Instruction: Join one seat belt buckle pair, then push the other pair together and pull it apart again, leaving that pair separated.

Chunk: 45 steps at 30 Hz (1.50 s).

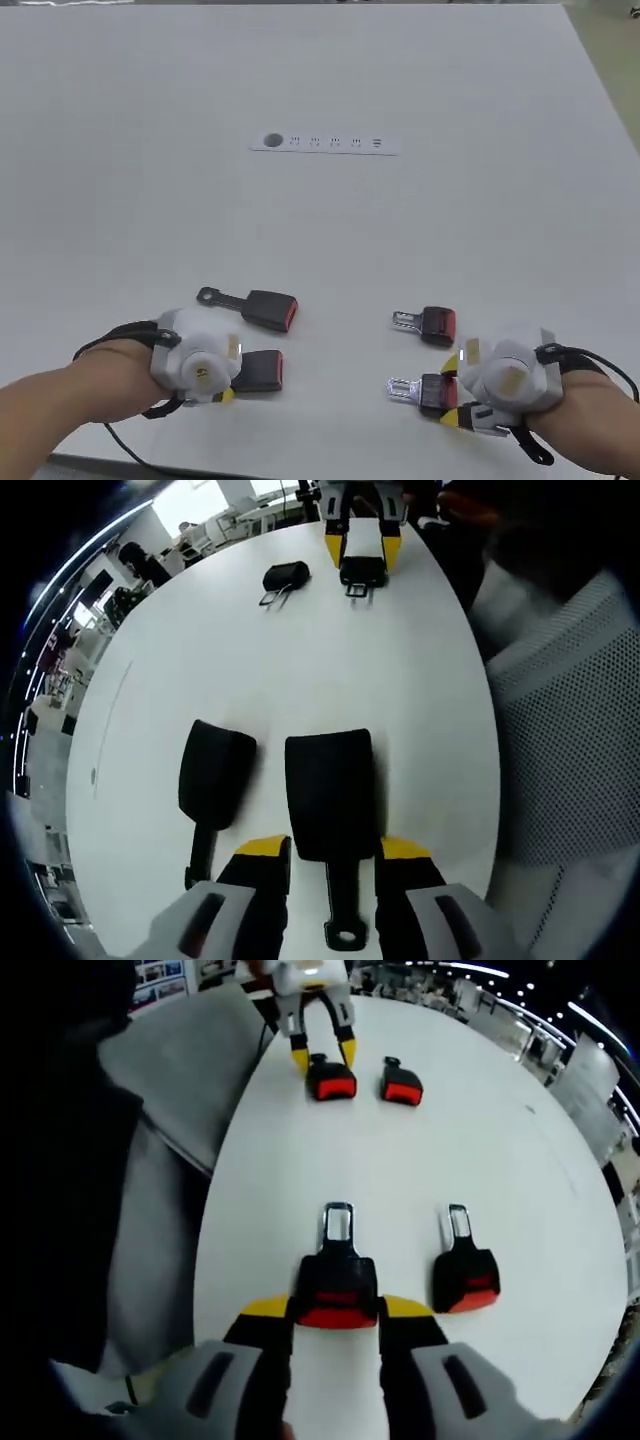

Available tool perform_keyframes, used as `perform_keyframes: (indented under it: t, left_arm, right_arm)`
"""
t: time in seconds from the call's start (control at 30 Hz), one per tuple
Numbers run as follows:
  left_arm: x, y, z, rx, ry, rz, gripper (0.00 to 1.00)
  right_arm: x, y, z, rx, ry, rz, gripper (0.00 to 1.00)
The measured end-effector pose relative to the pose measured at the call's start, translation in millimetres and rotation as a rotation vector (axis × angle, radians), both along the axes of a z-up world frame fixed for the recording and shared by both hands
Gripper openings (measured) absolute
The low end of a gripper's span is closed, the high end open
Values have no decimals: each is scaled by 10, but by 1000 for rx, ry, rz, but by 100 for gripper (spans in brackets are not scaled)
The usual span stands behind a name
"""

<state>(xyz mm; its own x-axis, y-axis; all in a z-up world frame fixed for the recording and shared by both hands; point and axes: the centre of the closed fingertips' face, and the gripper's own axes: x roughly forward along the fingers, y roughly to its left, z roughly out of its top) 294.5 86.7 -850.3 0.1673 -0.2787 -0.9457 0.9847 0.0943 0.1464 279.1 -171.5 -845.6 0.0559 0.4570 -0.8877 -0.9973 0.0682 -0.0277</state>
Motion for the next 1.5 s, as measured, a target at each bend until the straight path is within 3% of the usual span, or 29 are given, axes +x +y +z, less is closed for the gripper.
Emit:
perform_keyframes:
  t: [0.03,0.17,0.47,0.77,1.1,1.5]
  left_arm:
    - [-22,-13,-7,7,14,-19,33]
    - [-11,-24,-7,27,18,-52,32]
    - [-17,-26,-20,61,54,-156,32]
    - [-20,-29,-41,103,86,-167,32]
    - [-42,-38,-51,127,86,-198,32]
    - [-50,-34,-50,128,80,-183,32]
  right_arm:
    - [-5,8,3,4,11,5,33]
    - [-16,17,-8,5,37,18,32]
    - [-17,17,-26,2,48,33,32]
    - [-12,60,-23,13,37,12,32]
    - [-87,300,-23,53,25,-5,33]
    - [-93,671,-13,77,18,-18,33]
